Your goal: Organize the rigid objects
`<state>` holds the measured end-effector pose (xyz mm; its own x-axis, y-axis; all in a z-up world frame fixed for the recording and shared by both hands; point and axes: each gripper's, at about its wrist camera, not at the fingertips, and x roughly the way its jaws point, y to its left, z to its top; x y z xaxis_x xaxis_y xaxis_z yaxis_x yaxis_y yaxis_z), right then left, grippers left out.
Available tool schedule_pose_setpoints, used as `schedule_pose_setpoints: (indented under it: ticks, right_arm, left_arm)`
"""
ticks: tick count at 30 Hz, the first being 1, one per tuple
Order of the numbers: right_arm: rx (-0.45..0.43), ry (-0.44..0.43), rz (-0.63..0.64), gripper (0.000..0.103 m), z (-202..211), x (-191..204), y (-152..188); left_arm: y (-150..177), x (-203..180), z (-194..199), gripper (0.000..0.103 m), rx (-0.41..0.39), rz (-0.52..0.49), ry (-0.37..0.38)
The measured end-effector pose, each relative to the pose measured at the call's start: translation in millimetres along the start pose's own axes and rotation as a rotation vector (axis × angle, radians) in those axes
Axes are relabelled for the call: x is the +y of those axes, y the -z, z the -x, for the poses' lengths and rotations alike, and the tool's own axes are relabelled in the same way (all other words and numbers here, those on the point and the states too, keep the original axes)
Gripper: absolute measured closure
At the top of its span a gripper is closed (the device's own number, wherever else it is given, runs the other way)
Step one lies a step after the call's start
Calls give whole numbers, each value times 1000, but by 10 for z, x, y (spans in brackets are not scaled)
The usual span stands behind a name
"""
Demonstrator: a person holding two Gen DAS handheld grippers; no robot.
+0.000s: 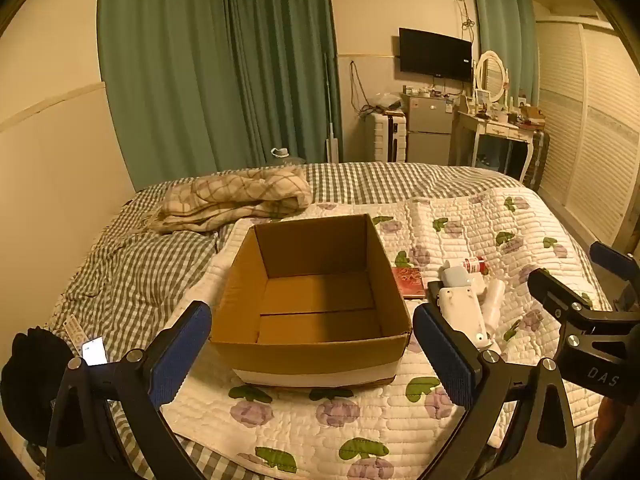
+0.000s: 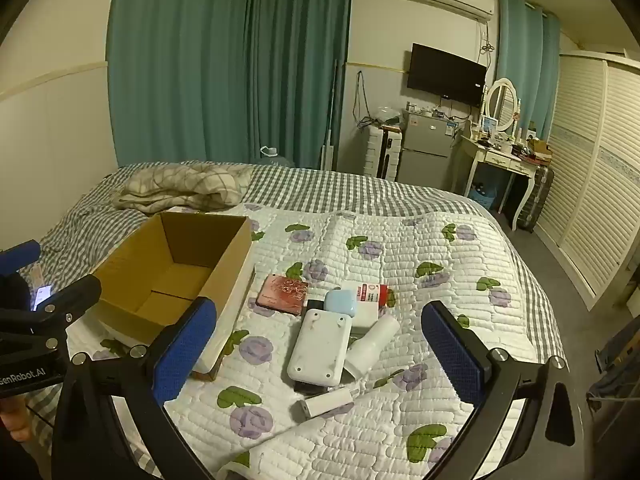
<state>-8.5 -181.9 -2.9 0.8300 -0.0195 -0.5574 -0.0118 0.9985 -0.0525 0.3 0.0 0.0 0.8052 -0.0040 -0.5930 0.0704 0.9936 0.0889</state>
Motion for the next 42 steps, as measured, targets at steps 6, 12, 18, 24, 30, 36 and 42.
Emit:
schedule_pose_setpoints:
  ticks: [6,12,18,24,30,36,42]
  right_arm:
    - [5,0,0,0,3,-37,1]
    - [7,0,-5,0,-27,-83,4]
    - [5,4,-5,0,-2,-47,28]
    - [7,9,-6,0,37,-25,32]
    - [10,9,-5,0,14,-22,44]
    - [11,10,-4,0,4,-11,48]
    - [13,10,-3,0,2,-7,54]
  left_arm:
    - [-21,14,-14,0,7,2,13]
    - [65,38,38,0,-3,5,-9]
    - [41,48,2,0,2,10,-14]
    - [40,50,-4,0,8,14,-16]
    - [40,48,-6,0,10,12,-14]
    - [43,45,-7,0,10,11,-16]
    - [46,44,0,0,11,9,-16]
